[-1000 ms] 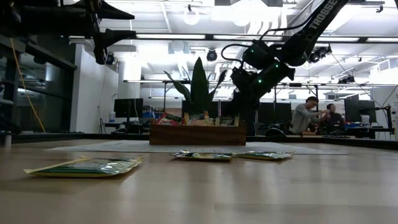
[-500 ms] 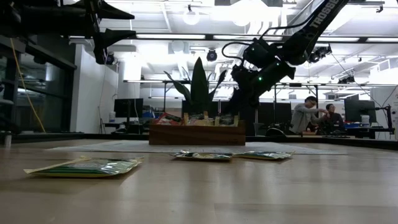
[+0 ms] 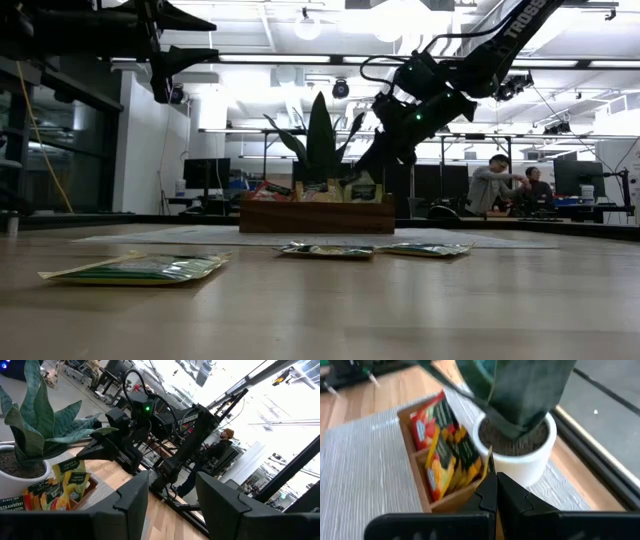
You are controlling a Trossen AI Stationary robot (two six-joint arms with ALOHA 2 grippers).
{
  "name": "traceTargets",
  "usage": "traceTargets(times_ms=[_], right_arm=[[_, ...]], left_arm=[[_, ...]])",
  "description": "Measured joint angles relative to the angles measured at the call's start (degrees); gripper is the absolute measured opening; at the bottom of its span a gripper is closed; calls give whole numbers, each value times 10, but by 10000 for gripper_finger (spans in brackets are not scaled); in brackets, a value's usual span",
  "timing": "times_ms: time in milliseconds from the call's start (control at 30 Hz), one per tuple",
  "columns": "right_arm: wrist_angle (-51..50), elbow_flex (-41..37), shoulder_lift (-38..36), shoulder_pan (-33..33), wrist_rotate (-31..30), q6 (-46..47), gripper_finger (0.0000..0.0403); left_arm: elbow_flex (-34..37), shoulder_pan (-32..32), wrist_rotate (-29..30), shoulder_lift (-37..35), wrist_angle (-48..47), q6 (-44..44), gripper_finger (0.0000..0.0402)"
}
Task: Pick & Place Tea
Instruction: Adjust the yellow tea bags in the right section of the wooden organizer
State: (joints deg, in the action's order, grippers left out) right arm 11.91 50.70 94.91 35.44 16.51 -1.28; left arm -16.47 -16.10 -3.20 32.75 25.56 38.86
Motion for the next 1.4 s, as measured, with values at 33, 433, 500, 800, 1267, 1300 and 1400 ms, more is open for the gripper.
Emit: traceTargets(times_ms=[33, 433, 500, 800, 1267, 1300, 1400], right_arm=[[7, 0, 0, 0, 0, 4, 0], [26, 0, 17, -6, 0, 15, 0], [29, 0, 23, -7, -3, 15, 0], [34, 0, 27, -9, -11, 15, 0], [-3, 0, 27, -9, -16, 17, 77], [-1, 0, 27, -9, -19, 21, 91], [-2, 0, 27, -9, -34, 25, 130]], left_arm=[[0, 0, 0, 0, 0, 0, 163], [0, 0, 0, 0, 1, -1, 163], [0, 0, 0, 0, 1, -1, 163], [0, 0, 0, 0, 1, 0, 163], [0, 0, 2, 0, 0, -2, 163], [0, 0, 2, 0, 0, -2, 163], [0, 0, 2, 0, 0, -2, 163]])
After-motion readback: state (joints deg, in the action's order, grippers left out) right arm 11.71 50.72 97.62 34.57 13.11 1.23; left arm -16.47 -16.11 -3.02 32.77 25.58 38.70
